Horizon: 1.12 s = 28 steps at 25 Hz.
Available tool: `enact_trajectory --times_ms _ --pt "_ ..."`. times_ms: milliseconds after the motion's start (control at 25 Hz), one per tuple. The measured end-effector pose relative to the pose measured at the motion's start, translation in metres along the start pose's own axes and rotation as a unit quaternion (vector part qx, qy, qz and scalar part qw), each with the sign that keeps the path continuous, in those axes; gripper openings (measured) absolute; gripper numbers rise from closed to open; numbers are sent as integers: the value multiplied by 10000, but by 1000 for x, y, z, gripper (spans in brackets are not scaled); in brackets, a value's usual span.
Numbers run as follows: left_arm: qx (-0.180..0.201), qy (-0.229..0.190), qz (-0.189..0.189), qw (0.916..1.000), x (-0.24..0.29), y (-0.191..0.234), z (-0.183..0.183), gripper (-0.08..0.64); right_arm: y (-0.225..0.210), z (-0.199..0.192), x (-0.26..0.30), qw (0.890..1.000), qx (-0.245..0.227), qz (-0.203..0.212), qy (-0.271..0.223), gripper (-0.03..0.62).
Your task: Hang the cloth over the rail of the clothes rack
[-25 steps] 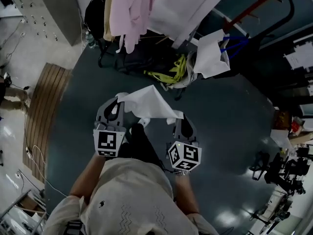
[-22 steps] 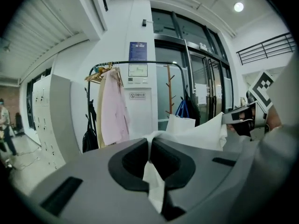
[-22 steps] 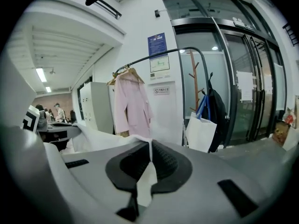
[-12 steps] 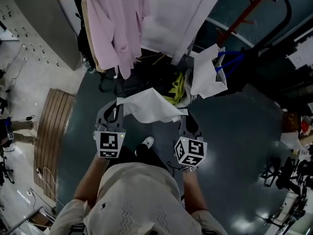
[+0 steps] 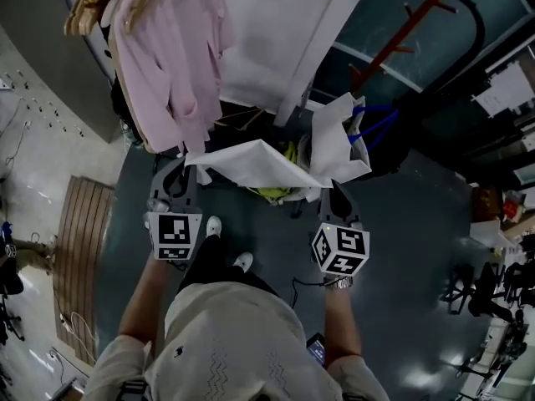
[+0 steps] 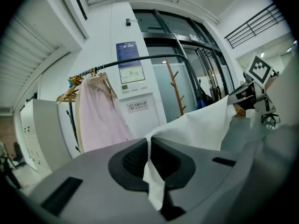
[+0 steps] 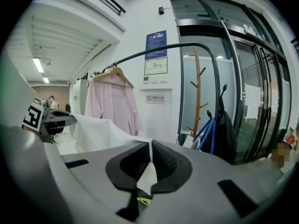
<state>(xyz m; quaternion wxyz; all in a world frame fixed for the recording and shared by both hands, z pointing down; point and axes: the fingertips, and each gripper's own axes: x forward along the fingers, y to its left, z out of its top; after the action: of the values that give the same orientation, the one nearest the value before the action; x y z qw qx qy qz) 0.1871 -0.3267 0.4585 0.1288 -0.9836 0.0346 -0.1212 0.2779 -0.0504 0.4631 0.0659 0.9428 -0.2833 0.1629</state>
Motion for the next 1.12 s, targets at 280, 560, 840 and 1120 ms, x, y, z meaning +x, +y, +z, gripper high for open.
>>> enact_trajectory --times_ms 280,560,840,1120 --pt "-60 -337 -946 9949 56 27 80 15 12 107 16 9954 -813 -149 -490 21" --pt "1065 -1137 -698 9853 84 96 179 15 -18 217 13 9750 -1674 -821 -1209 21" --pt "2266 -1789 -194 9572 92 153 267 15 -21 317 10 9429 -2494 -1228 -1836 21" --pt "3302 -2093 160 9203 99 189 345 15 -32 402 3 9072 -3411 -1478 -1971 21"
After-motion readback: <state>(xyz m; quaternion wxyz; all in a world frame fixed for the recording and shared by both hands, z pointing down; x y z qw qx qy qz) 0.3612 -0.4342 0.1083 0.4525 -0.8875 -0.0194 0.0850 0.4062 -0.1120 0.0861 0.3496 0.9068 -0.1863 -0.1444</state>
